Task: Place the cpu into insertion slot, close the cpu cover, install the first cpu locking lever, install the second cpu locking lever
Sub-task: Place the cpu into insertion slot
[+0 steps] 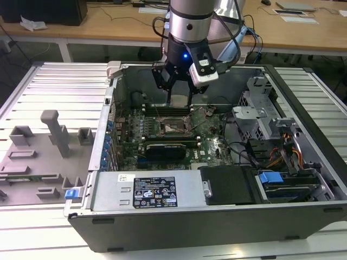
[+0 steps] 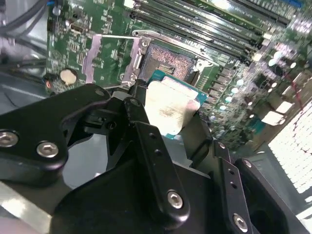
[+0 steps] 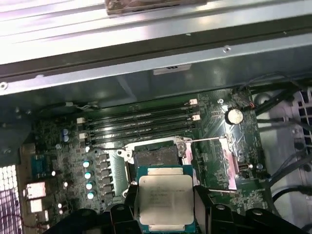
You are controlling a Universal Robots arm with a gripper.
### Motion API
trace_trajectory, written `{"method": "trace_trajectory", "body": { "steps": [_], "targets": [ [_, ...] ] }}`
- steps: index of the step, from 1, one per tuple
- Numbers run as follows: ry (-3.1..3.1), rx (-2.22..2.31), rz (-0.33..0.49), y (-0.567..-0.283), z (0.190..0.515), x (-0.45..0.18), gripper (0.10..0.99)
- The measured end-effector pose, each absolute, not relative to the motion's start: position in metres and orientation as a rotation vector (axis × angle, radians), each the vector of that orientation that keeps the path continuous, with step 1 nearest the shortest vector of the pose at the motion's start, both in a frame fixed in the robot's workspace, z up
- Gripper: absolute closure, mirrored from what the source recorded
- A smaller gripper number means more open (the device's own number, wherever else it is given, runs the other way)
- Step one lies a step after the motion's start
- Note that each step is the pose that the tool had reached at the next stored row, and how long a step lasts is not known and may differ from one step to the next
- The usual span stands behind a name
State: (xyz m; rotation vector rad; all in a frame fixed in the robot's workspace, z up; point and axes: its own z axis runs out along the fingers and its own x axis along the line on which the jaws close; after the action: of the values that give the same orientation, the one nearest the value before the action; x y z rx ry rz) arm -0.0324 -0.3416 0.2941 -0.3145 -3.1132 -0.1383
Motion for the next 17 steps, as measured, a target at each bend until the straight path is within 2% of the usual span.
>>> {"method": "trace_trajectory", "body": {
  "steps": [17],
  "targets": [
    [-2.974,-1.037,-0.139,-0.342,0.27,-0.032,0.549]
  ]
}}
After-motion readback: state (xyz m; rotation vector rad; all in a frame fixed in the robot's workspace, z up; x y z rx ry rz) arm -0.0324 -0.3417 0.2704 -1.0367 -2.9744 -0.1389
